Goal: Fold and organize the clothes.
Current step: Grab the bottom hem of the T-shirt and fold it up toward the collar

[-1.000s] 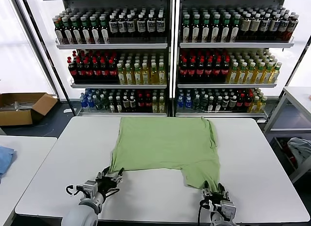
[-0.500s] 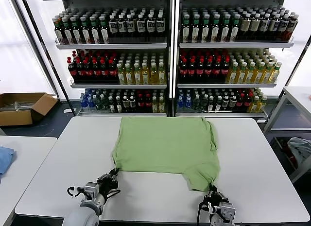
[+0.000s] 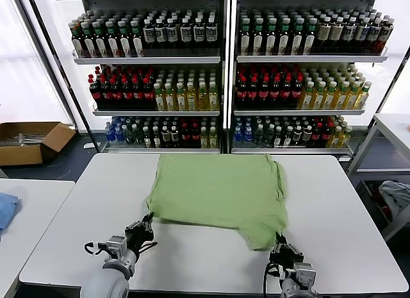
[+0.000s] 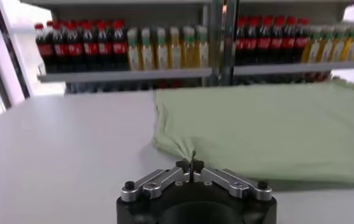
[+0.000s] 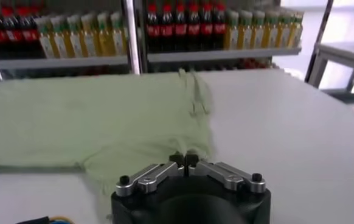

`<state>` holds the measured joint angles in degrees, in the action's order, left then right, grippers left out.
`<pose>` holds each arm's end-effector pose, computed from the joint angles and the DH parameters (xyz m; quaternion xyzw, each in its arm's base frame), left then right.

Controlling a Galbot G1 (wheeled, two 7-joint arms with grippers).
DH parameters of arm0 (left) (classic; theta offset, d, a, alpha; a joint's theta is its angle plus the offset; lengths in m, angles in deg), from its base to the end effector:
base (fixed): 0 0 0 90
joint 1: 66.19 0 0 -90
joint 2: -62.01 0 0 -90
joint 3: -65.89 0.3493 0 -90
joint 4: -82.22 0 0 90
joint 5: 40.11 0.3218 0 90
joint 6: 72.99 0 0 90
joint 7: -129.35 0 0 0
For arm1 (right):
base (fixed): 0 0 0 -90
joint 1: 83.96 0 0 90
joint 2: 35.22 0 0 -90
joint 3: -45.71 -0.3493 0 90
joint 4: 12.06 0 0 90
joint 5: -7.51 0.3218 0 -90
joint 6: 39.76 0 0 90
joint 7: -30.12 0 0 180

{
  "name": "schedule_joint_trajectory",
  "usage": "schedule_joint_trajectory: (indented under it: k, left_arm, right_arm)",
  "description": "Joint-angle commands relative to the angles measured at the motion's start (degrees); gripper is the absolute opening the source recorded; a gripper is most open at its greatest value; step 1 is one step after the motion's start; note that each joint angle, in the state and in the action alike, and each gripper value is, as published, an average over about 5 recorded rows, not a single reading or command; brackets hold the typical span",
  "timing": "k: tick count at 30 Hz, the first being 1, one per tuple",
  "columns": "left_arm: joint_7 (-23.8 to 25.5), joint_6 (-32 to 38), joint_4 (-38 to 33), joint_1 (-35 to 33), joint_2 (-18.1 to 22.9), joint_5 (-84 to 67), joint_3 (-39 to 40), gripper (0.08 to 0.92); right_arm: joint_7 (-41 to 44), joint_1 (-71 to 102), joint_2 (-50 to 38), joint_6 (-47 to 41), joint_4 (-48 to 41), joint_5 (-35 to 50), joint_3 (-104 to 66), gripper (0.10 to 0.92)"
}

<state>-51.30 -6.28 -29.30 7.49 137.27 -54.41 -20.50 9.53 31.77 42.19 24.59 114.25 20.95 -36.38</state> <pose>0.2225 0.0406 -0.3032 -0.0712 -0.9829 -0.0035 0.1700 0.1607 0.0002 -0.2581 -0.0433 -0.9871 -0.0011 0.1539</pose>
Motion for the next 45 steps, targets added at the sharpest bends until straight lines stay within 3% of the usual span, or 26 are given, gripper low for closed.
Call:
schedule_joint_trajectory:
  k: [1, 18, 36, 41, 45]
  left_arm:
    - [0.1, 3.5, 0.5, 4.5, -0.1, -2.6, 0.2, 0.084]
    - [-0.7, 3.1, 22.3, 22.3, 0.7, -6.8, 4.8, 0.083]
    - [-1.0, 1.2, 31.9, 30.3, 1.0, -7.5, 7.9, 0.083]
    - [-2.0, 0.4, 31.8, 30.9, 0.9, -7.3, 7.9, 0.086]
    - [-3.4, -0.5, 30.4, 30.9, 0.7, -6.8, 7.3, 0.157]
  right_arm:
    - [1.4, -7.3, -0.4, 1.2, 0.2, -0.8, -0.5, 0.116]
    - [5.1, -32.6, -2.8, 1.5, -28.0, -0.5, 4.1, 0.116]
    - [6.0, -42.1, -1.6, -2.3, -42.5, -0.4, 8.1, 0.117]
    - [4.4, -43.8, 0.3, -3.3, -44.7, 2.1, 7.3, 0.199]
    - [1.5, -45.0, 2.9, -3.1, -45.5, 6.6, 6.5, 0.312]
